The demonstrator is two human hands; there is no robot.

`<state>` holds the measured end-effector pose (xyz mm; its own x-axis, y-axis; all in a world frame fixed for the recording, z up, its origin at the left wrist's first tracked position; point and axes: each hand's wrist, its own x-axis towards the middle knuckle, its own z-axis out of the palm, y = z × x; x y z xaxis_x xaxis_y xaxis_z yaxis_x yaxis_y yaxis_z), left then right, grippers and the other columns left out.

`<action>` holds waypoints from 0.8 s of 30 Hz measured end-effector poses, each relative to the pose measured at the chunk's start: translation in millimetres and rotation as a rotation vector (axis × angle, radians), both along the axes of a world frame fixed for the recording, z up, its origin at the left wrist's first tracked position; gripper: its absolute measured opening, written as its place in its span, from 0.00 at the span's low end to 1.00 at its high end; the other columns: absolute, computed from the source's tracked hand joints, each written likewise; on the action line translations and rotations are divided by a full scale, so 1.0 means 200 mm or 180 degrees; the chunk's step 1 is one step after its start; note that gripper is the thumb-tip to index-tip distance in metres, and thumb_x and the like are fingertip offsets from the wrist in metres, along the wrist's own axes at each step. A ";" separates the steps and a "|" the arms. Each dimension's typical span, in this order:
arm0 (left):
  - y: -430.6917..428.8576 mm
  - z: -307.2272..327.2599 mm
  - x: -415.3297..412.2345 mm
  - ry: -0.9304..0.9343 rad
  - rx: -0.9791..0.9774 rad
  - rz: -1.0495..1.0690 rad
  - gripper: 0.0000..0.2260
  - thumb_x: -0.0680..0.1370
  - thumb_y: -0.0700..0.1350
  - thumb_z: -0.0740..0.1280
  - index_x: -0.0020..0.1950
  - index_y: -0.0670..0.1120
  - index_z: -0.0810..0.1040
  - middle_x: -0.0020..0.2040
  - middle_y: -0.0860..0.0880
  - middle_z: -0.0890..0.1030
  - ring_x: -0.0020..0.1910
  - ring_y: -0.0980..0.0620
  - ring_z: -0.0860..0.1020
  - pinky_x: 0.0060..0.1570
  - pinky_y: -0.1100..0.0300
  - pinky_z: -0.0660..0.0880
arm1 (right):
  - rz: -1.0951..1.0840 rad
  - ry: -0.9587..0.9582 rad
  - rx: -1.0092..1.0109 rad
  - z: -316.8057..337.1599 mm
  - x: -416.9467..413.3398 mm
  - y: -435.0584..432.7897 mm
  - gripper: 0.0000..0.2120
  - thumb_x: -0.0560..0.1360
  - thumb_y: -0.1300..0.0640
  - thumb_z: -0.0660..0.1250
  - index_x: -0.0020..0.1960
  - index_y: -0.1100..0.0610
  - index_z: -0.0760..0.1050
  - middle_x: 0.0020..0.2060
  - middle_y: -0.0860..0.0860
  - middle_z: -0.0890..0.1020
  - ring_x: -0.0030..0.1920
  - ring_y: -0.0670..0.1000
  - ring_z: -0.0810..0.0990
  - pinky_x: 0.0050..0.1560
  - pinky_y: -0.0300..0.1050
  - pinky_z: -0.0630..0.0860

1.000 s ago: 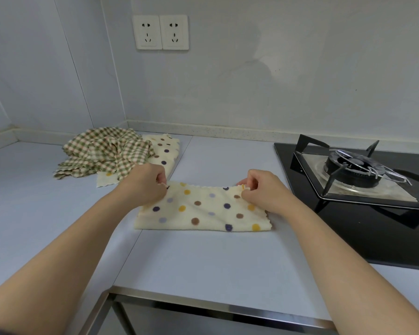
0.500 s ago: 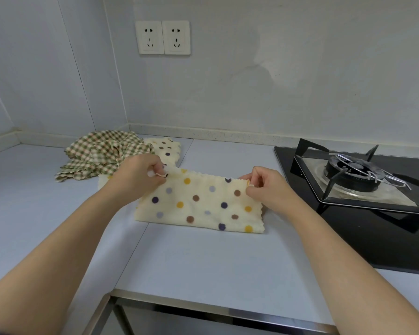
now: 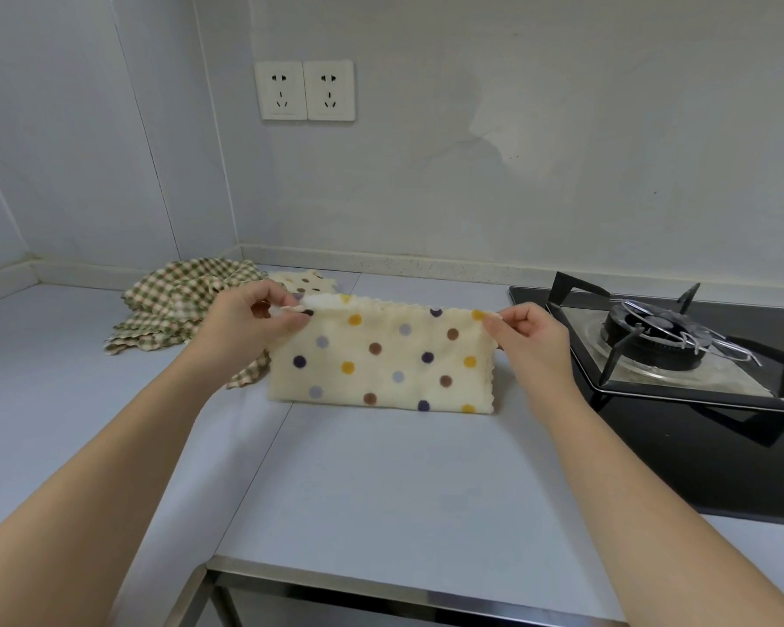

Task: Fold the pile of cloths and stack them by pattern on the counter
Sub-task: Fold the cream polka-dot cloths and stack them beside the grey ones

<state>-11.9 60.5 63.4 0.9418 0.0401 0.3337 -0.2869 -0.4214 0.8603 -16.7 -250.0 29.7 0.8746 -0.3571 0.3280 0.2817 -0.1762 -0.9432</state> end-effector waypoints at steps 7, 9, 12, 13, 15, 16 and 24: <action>-0.04 0.05 -0.02 0.0086 -0.0992 -0.0349 0.10 0.72 0.36 0.72 0.35 0.48 0.78 0.35 0.47 0.78 0.35 0.50 0.76 0.38 0.56 0.73 | 0.0072 -0.0196 0.0744 0.05 -0.02 0.01 0.09 0.75 0.64 0.67 0.38 0.53 0.72 0.32 0.48 0.74 0.33 0.46 0.71 0.36 0.42 0.70; -0.04 0.06 -0.01 0.0173 -0.0995 -0.0367 0.10 0.73 0.37 0.72 0.37 0.51 0.77 0.39 0.41 0.76 0.38 0.46 0.73 0.34 0.56 0.70 | 0.0028 -0.0219 0.0785 0.06 -0.03 0.02 0.09 0.75 0.63 0.66 0.39 0.53 0.71 0.32 0.48 0.72 0.32 0.46 0.68 0.33 0.39 0.66; -0.05 0.03 0.03 0.0454 -0.0873 -0.0244 0.09 0.74 0.38 0.72 0.50 0.47 0.75 0.48 0.38 0.79 0.40 0.45 0.78 0.35 0.55 0.74 | -0.0196 -0.0056 0.0354 0.05 -0.02 0.01 0.07 0.75 0.61 0.66 0.40 0.52 0.72 0.35 0.47 0.74 0.36 0.45 0.72 0.37 0.39 0.69; -0.06 0.00 0.04 0.0510 -0.0607 -0.0082 0.11 0.74 0.38 0.72 0.54 0.46 0.75 0.49 0.40 0.79 0.39 0.46 0.78 0.33 0.56 0.74 | -0.0277 -0.0002 0.0121 0.03 -0.01 0.01 0.06 0.75 0.60 0.67 0.42 0.52 0.73 0.37 0.47 0.76 0.38 0.45 0.74 0.40 0.39 0.70; -0.09 -0.08 0.05 0.0478 0.0304 0.0442 0.16 0.74 0.43 0.72 0.60 0.46 0.73 0.52 0.45 0.77 0.41 0.50 0.76 0.36 0.58 0.72 | -0.0421 0.0169 -0.0540 -0.02 0.00 0.00 0.04 0.75 0.60 0.66 0.48 0.53 0.74 0.44 0.48 0.78 0.45 0.47 0.76 0.46 0.41 0.73; -0.11 -0.13 0.04 0.0381 0.0806 0.0633 0.18 0.75 0.45 0.72 0.63 0.47 0.72 0.55 0.47 0.76 0.46 0.50 0.75 0.41 0.58 0.71 | -0.0446 0.0274 -0.1000 -0.04 0.00 0.01 0.07 0.76 0.60 0.66 0.54 0.54 0.74 0.50 0.49 0.78 0.50 0.48 0.76 0.51 0.43 0.73; -0.35 -0.26 -0.07 -0.0238 0.2435 -0.0530 0.15 0.83 0.51 0.55 0.64 0.47 0.74 0.63 0.51 0.76 0.63 0.47 0.74 0.59 0.55 0.70 | 0.0503 0.0829 -0.3084 -0.07 -0.05 0.20 0.12 0.80 0.56 0.56 0.56 0.57 0.76 0.54 0.55 0.79 0.56 0.56 0.76 0.54 0.45 0.71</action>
<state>-26.1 -9.0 11.3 0.8892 -0.3661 0.2744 -0.4440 -0.8353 0.3243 -27.2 -209.7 16.3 0.9743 0.0871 0.2075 0.1741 -0.8761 -0.4496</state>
